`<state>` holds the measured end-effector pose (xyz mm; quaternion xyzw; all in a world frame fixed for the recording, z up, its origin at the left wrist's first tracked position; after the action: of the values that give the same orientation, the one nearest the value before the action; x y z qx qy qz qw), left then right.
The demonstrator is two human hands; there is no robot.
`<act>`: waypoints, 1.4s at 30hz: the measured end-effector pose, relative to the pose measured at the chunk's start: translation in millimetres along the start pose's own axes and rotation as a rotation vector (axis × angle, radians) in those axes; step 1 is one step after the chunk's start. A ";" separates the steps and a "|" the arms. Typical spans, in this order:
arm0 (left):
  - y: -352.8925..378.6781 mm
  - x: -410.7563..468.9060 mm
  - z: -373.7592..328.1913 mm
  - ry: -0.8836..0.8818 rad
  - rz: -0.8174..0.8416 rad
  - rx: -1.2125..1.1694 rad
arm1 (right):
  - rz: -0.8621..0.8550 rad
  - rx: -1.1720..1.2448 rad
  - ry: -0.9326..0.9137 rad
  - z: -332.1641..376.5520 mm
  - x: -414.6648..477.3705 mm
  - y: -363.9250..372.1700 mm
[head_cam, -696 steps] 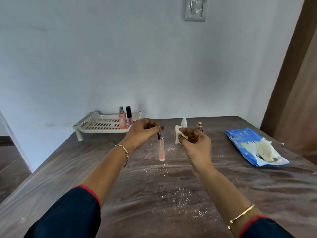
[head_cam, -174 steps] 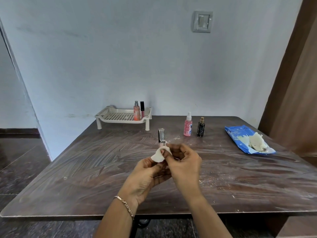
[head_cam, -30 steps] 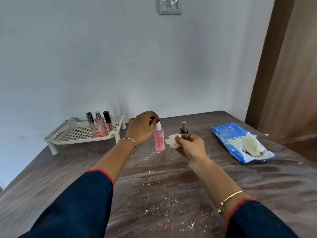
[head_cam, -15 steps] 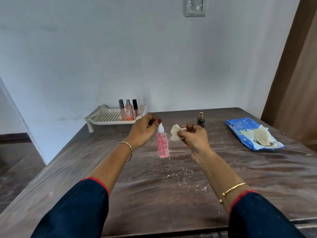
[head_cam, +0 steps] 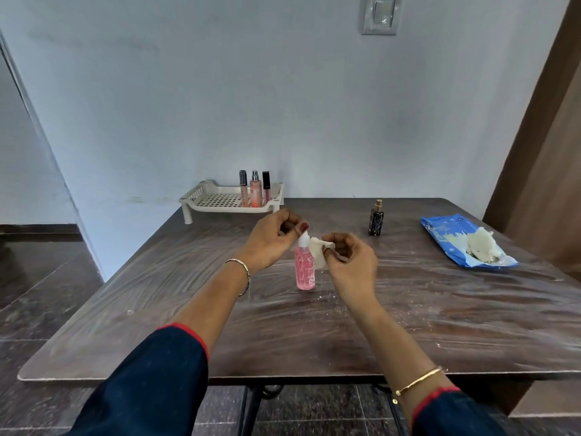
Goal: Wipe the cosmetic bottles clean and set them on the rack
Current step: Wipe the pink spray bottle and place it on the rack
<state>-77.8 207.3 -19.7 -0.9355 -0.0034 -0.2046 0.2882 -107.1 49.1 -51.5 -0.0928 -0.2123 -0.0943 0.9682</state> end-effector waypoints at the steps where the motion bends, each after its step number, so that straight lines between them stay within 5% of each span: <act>1: 0.8 -0.6 0.0 0.001 0.001 0.002 | 0.006 -0.079 -0.069 5.4 -2.7 1.5; 5: 2.5 -2.7 -0.9 -0.008 0.007 -0.032 | 0.108 -0.499 -0.430 17.5 -14.5 11.0; 8: 2.2 -3.3 -0.6 0.014 0.007 -0.013 | 0.169 -0.622 -0.524 12.7 -21.3 16.5; 42: 3.0 25.9 16.4 -0.072 -0.030 0.031 | 0.564 -0.798 -0.421 -3.1 -13.1 27.0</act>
<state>-47.4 210.8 -23.7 -0.9375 -0.0310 -0.1751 0.2991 -111.5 76.3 -63.7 -0.5244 -0.3165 0.1171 0.7817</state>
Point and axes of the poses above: each hand's wrist, its own x-axis towards the middle knuckle, its own y-axis out of the palm, z = x × y, the point moved 4 cm from there along x, towards the middle knuckle, and after that the axes turned 2 degrees about z, right-handed, at the moved point
